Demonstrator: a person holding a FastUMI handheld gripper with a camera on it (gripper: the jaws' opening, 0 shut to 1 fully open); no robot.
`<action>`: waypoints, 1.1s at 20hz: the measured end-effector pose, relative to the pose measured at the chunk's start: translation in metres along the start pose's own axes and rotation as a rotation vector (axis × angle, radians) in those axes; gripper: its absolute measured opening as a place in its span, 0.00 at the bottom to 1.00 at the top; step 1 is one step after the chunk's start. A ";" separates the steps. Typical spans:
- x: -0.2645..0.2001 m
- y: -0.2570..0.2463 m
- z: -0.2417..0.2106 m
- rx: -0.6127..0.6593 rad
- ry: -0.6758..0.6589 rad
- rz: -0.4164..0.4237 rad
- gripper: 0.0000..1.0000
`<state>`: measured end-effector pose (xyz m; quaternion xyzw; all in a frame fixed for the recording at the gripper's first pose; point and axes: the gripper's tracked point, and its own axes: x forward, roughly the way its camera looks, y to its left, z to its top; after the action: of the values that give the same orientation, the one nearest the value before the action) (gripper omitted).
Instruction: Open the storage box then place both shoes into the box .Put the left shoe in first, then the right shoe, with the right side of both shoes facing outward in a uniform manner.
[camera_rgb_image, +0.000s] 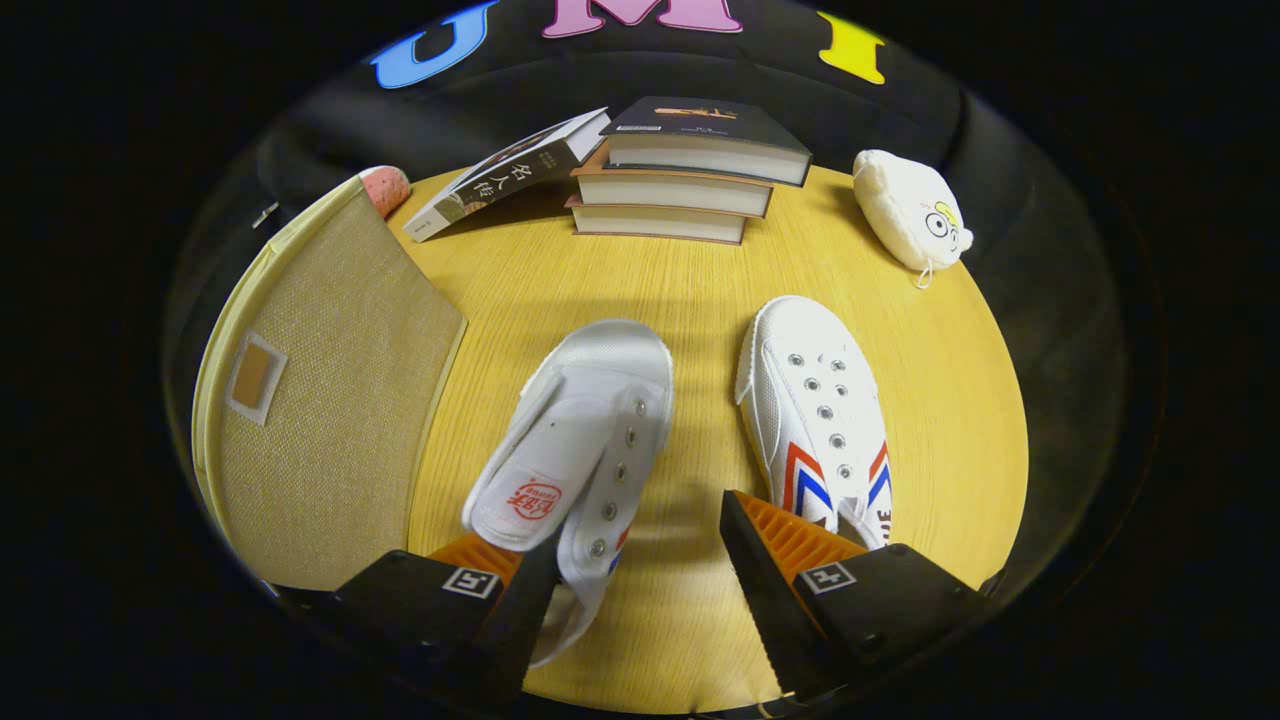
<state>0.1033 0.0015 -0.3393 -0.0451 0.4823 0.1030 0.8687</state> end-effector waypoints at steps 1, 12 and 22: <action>0.004 0.003 0.002 0.010 0.002 0.016 0.87; 0.010 0.004 -0.002 0.139 0.060 0.066 0.10; -0.100 0.027 0.033 0.398 -0.001 0.144 0.06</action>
<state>0.0727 0.0204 -0.2364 0.1621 0.4949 0.0673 0.8510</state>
